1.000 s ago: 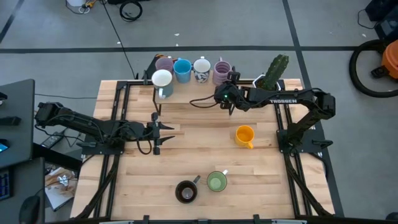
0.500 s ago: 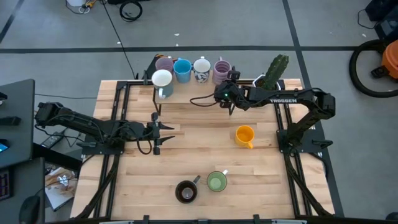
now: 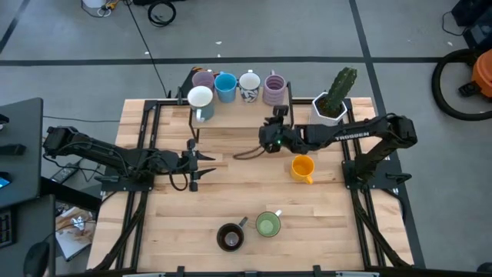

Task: Place coffee mugs
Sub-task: Put the yellow mug on the shelf

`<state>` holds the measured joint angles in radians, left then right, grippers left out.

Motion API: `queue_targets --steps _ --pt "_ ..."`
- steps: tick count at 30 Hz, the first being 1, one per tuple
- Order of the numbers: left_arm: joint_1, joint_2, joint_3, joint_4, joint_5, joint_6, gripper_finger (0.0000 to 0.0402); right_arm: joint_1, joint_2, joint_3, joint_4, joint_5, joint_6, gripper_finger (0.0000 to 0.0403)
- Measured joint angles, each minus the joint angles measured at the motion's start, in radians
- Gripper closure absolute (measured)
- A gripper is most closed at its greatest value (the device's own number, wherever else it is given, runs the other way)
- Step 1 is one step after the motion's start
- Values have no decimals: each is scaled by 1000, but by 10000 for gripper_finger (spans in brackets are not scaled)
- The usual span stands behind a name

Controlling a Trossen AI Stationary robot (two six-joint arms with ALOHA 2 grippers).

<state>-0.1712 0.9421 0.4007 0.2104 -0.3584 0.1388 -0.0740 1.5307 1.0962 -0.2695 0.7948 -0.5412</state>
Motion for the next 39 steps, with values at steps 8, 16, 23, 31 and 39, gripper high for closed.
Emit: queue_targets --steps 8,16,23,31,39 --pt "-12 20 0 -1 282 -124 241 137 0 0 -3 11 129 309" --pt "-154 80 17 62 276 -420 241 292 -1 0 -170 153 333 309" --pt "-360 167 191 -75 13 -555 242 359 -1 0 -227 148 475 309" --pt "-470 328 466 -383 -62 -724 242 421 -91 -124 -144 206 486 310" --pt "-472 501 756 -654 -66 -842 242 466 -303 -347 207 233 428 310"
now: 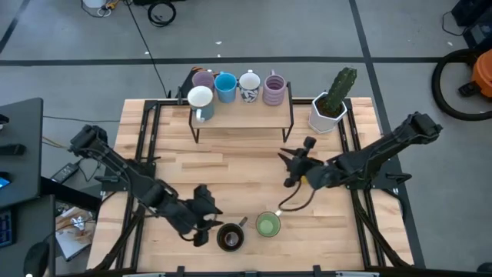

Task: Place coffee mugs
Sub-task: Put the yellow mug on the shelf

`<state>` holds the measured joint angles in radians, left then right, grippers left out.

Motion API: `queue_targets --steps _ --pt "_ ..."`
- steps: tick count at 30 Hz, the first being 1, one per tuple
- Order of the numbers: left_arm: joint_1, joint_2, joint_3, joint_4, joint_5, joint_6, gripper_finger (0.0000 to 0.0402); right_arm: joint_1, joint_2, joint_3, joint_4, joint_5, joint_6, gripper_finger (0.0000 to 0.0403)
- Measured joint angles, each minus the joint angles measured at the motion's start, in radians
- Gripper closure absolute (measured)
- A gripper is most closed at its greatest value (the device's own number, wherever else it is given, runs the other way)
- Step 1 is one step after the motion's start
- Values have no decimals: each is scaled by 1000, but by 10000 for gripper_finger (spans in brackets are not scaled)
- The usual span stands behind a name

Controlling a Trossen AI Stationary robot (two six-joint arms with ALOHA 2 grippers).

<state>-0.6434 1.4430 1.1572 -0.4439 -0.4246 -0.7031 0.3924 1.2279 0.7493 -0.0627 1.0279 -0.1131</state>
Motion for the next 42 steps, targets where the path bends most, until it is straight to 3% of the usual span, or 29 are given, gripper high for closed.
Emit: queue_targets --steps 6,14,21,25,28,36,42 --pt "44 111 129 -86 112 -19 242 30 -39 -120 259 -28 -19 310" --pt "93 143 187 -129 166 -14 242 84 -37 -183 334 -110 -14 310" --pt "140 143 187 -124 104 142 242 181 -37 -122 301 18 -17 310" --pt "226 143 187 -109 220 255 247 192 -40 -96 300 59 -2 310" --pt "281 143 187 -103 303 390 254 186 -54 -94 277 21 62 310" --pt "327 143 187 17 411 820 260 164 -59 -93 219 2 247 310" --pt "327 152 187 122 446 842 260 94 -59 -93 204 -8 274 310"
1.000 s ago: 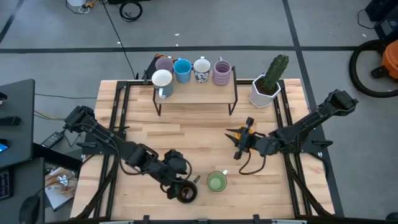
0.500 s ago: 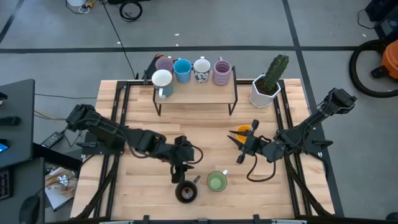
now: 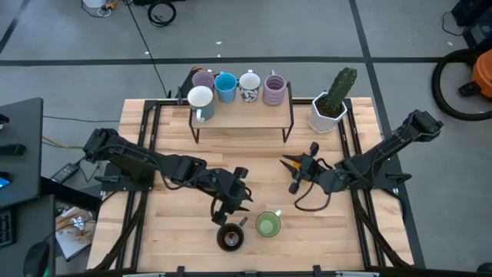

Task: Place coffee mugs
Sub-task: Put the yellow mug on the shelf

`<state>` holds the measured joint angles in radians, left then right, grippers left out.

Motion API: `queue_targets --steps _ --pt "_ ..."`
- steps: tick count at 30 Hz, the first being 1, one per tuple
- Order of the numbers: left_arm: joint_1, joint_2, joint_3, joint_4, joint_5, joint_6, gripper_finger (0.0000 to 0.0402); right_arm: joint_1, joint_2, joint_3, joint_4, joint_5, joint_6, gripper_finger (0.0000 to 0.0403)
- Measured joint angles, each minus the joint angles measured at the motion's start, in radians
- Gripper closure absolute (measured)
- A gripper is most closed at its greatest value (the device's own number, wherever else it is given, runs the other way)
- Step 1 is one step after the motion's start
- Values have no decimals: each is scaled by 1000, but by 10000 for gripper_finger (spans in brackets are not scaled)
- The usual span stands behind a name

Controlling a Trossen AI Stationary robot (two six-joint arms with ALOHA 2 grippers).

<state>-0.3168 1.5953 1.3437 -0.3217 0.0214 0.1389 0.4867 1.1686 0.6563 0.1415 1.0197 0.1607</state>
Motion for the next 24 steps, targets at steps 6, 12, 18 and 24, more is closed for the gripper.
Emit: queue_targets --steps 6,12,18,24 --pt "5 81 81 -91 -27 -69 260 -43 -82 -1 -239 -98 97 310" --pt "9 210 233 -214 -24 -34 260 -24 -260 -4 -355 -102 130 310" --pt "-8 318 339 -270 16 66 260 -22 -315 -71 -330 -103 163 310" --pt "-40 356 353 -247 13 127 260 4 -301 -108 -296 -122 203 310"
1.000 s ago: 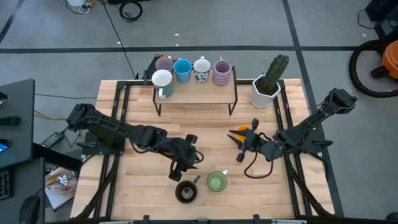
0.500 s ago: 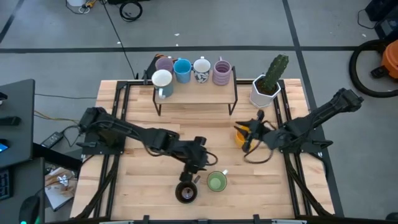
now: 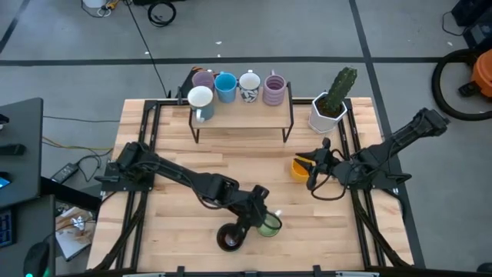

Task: Place coffee mugs
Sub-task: Put the yellow mug on the shelf

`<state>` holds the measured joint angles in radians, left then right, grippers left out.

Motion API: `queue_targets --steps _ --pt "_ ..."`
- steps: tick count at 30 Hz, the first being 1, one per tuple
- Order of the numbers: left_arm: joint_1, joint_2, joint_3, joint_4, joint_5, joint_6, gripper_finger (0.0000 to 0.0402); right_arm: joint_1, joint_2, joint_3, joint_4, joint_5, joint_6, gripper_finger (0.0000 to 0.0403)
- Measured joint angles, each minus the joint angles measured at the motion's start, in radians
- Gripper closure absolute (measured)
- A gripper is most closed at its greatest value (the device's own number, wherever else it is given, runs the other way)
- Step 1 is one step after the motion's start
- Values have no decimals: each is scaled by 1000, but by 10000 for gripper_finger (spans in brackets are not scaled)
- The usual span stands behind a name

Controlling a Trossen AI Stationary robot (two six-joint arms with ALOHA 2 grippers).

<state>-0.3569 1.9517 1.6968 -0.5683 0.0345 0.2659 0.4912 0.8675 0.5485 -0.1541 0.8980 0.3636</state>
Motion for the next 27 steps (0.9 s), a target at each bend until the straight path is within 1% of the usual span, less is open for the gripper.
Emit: queue_targets --steps 4,7,9,12,15,18,21,23,25,27 --pt "-8 3 -1 0 -4 -80 260 27 20 -25 17 3 42 310" --pt "-7 3 -1 -12 -6 -125 260 37 38 -42 53 5 42 310" --pt "-6 3 -1 -28 -7 -130 260 38 56 -41 71 -20 40 310" --pt "-4 3 -1 -70 -29 -124 260 35 63 -22 25 -68 45 310" --pt "1 2 -1 -93 -97 -114 260 19 71 50 -124 -132 106 310" --pt "17 2 -1 -129 -156 -92 260 -10 115 133 -281 -189 163 310" --pt "35 2 -1 -197 -187 -71 260 -59 203 217 -391 -280 189 310" --pt "45 2 -8 -217 -221 -71 260 -92 274 282 -508 -344 210 310" --pt "52 -16 -42 -202 -245 -70 260 -120 345 359 -609 -393 229 310" --pt "57 -48 -93 -152 -250 -71 260 -142 405 426 -724 -421 245 307"
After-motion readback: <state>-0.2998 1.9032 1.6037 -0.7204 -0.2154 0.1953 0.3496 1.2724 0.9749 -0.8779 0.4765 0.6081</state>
